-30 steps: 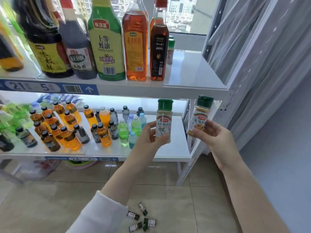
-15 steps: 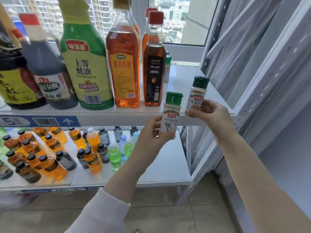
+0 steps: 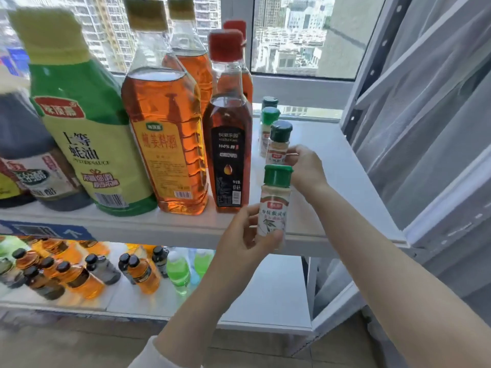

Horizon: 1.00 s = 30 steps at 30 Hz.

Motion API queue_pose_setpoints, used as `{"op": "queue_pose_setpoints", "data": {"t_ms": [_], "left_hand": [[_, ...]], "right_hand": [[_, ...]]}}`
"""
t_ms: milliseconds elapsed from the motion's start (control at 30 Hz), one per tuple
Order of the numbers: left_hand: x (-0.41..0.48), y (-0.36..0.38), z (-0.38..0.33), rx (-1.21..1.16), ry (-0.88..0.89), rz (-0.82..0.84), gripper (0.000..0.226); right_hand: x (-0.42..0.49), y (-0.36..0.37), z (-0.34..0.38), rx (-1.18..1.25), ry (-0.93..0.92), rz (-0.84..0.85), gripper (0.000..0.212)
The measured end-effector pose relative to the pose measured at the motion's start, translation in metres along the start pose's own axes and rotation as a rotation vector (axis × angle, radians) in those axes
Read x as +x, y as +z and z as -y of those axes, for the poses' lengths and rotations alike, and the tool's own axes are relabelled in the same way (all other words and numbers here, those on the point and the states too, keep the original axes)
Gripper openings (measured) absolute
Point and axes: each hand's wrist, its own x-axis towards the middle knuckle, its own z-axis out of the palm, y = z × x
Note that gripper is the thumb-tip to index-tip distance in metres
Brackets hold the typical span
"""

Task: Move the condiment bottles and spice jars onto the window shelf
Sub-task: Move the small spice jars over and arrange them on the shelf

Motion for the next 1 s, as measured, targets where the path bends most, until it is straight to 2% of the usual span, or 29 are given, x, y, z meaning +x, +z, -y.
{"op": "queue_pose_setpoints", "data": {"t_ms": [167, 500, 600, 700, 767, 867, 1000], "left_hand": [[0.006, 0.000, 0.002, -0.019, -0.006, -0.015, 0.043], [0.008, 0.000, 0.000, -0.036, -0.040, -0.025, 0.044], [0.010, 0.000, -0.001, -0.025, -0.045, -0.033, 0.036], [0.012, 0.002, -0.002, -0.008, -0.041, -0.035, 0.031], [0.015, 0.003, -0.003, 0.006, -0.039, -0.035, 0.030], [0.020, 0.005, -0.005, 0.021, -0.033, -0.035, 0.034], [0.027, 0.013, -0.009, 0.031, -0.011, -0.030, 0.041]], "right_hand": [[0.016, 0.008, -0.005, -0.025, -0.012, -0.012, 0.033], [0.031, 0.016, -0.013, -0.076, -0.039, -0.046, 0.046], [0.029, 0.014, -0.011, -0.057, -0.009, -0.041, 0.047], [0.017, -0.003, -0.007, -0.010, -0.009, -0.081, 0.058], [-0.001, -0.021, 0.001, 0.105, -0.031, -0.114, 0.049], [-0.035, -0.047, 0.015, 0.308, -0.046, 0.000, 0.040], [-0.065, -0.061, 0.027, 0.215, -0.047, 0.171, 0.050]]}}
